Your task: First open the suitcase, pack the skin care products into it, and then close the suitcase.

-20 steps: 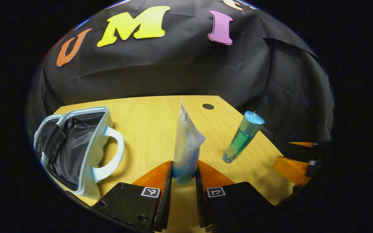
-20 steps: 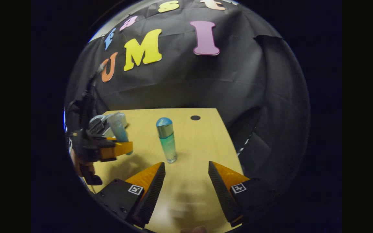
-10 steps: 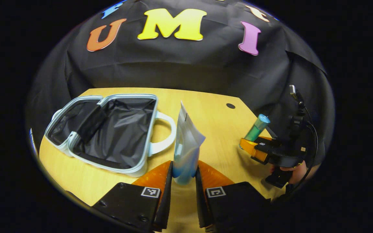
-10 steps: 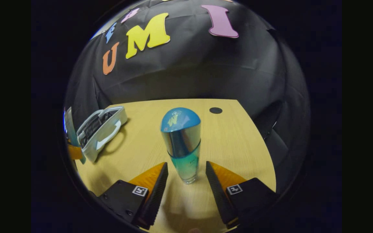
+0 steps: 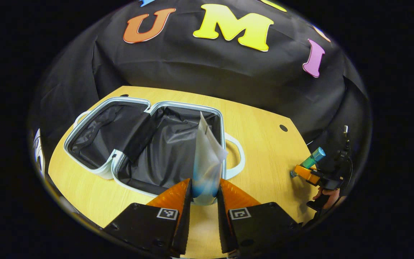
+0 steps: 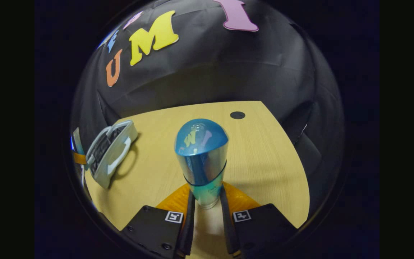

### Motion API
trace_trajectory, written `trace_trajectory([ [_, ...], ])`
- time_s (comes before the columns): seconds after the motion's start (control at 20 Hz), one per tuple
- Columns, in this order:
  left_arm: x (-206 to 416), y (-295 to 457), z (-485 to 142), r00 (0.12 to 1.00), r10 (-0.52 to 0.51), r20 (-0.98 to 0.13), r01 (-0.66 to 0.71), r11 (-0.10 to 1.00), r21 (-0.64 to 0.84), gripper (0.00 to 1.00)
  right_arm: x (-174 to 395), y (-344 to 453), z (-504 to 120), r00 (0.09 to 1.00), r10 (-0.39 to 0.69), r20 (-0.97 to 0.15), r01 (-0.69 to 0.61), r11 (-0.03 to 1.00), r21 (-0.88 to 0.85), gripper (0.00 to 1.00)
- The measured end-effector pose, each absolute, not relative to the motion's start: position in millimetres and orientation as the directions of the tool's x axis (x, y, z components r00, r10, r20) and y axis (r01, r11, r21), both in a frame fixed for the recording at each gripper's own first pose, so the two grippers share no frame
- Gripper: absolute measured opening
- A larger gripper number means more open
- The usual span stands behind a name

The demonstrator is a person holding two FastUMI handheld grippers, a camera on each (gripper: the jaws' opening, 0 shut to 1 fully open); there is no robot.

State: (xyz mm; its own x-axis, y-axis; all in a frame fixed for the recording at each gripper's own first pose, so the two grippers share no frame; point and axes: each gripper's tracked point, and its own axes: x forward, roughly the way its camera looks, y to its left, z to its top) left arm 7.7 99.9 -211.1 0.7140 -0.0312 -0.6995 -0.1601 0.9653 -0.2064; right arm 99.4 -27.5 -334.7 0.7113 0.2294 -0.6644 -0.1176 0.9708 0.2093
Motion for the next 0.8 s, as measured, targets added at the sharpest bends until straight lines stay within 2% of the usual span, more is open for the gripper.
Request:
trace_trajectory([
  [0.25,19.5,143.0,-232.7,0.549,-0.122,-0.827,-0.128,0.965,-0.227,0.38,66.0,-4.5,-293.4,0.677,0.331,-0.657,-0.152,0.937,0.316,0.34],
  [0.5,32.3,152.7,-274.8,0.336,-0.237,-0.911,-0.095,0.954,-0.284,0.38,34.8,11.6,-247.1,0.658,0.406,-0.634,-0.092,0.879,0.467,0.31],
  [0.65,34.3,160.3,-299.0,0.206,-0.257,-0.944,-0.082,0.957,-0.279,0.38,18.1,11.0,-226.4,0.670,0.413,-0.617,-0.067,0.861,0.504,0.33],
  [0.8,36.7,163.6,-312.8,0.124,-0.256,-0.959,-0.072,0.961,-0.266,0.37,5.3,10.2,-208.2,0.685,0.413,-0.600,-0.102,0.870,0.483,0.33],
])
